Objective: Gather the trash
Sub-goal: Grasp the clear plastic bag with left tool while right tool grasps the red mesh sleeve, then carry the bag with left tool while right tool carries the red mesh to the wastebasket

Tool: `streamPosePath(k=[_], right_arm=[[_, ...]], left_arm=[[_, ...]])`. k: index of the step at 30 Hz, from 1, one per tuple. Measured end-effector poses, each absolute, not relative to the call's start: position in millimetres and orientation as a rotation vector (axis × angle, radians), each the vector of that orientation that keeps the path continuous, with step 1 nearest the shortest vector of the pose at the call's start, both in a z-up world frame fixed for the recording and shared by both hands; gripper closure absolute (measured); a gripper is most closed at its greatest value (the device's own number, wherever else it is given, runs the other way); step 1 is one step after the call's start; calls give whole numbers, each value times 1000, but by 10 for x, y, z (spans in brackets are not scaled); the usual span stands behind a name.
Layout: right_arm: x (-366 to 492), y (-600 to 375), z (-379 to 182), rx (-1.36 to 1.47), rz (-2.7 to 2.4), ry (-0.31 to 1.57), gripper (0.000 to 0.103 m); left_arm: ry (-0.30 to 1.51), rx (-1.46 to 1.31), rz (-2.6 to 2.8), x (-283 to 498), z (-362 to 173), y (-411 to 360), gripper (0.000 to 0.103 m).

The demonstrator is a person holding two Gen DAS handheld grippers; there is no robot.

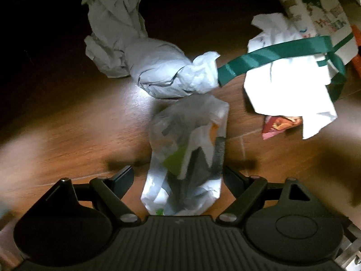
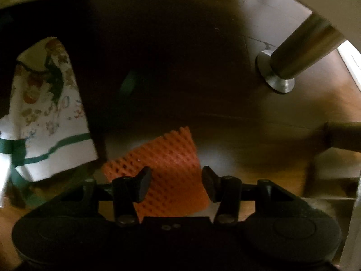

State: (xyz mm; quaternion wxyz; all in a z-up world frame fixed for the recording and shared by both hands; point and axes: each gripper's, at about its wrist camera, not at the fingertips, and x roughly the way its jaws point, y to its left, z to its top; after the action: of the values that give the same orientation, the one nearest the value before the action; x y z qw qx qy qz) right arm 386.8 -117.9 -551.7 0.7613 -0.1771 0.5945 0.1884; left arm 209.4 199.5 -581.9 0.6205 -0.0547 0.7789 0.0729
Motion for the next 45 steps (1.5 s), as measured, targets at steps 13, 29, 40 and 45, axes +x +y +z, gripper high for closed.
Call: streamPosePath(k=[13,29,40,45], right_arm=[[3885,-1131,-5575,-371,390,1310,73],[3416,-1351,-4648,-272,415,1291,93],[3024,-1566,-3188,-185,430,1150,93],[2741,-1820,-2572,-135,431,1093,93]], left_arm=[[1729,-161,208,1947,-5790,1910,71],[1715,-135,49,2028,-5076,1586,87],[1584,-16,-134,2266,-3676,908,87],[1479,-38,-125,2287,-3030,555,87]])
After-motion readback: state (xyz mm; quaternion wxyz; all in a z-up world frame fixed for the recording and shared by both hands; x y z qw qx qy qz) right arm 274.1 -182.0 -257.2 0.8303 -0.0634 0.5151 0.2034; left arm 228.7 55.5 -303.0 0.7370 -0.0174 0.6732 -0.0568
